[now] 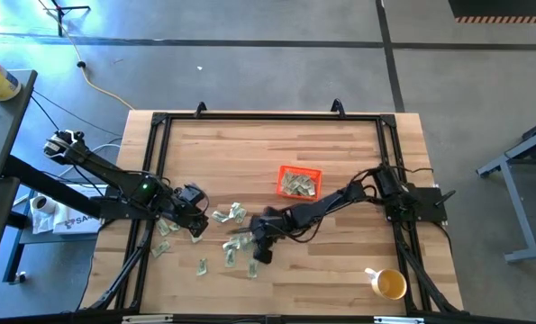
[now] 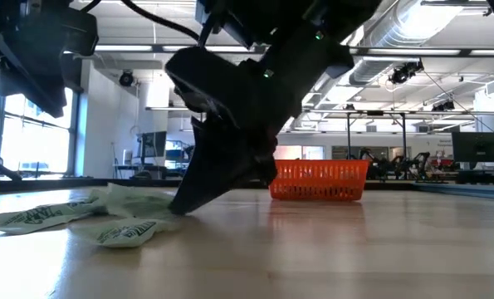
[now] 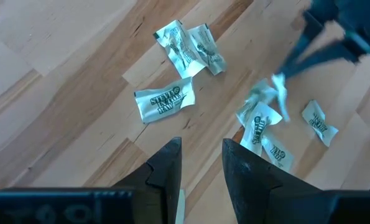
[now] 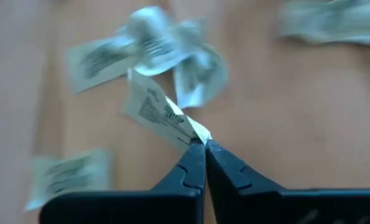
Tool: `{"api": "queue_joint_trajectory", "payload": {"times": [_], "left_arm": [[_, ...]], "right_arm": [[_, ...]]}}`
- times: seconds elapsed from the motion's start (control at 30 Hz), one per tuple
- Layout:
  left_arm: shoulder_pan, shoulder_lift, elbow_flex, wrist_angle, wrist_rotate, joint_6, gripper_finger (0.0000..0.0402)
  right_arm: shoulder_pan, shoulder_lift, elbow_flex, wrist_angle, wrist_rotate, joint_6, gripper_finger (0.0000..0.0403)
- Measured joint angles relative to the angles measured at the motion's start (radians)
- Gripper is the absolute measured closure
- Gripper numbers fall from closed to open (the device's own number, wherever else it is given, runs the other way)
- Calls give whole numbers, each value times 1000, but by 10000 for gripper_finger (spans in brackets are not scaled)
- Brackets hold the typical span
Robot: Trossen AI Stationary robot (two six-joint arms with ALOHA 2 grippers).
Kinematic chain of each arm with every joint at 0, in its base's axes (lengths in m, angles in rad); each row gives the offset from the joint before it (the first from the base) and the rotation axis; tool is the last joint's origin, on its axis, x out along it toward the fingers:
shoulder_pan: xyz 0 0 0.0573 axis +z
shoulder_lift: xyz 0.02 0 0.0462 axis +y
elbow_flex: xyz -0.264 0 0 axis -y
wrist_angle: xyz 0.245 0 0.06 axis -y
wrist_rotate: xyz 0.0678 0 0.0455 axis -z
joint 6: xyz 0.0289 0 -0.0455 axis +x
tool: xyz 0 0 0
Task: Pick and place Stevia / Truvia into bins
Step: Put the green stevia packet into the orange basket
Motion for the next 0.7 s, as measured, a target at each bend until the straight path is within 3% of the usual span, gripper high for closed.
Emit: {"api": "queue_joint_trajectory", "payload": {"times": [0.17,0.37,0.57,0.7], "left_arm": [[0,0,0,1,-15,0,252],[1,0,0,0,-24,-53,252],[79,0,0,-46,2,-100,252],[196,0,0,-127,93,-36,252]], "right_arm": [[-20,-109,-1,-64,155,2,402],[-50,-290,0,-417,309,26,402],[-109,-425,-1,-955,364,239,402],[-175,-433,-1,-1039,315,212,403]]}}
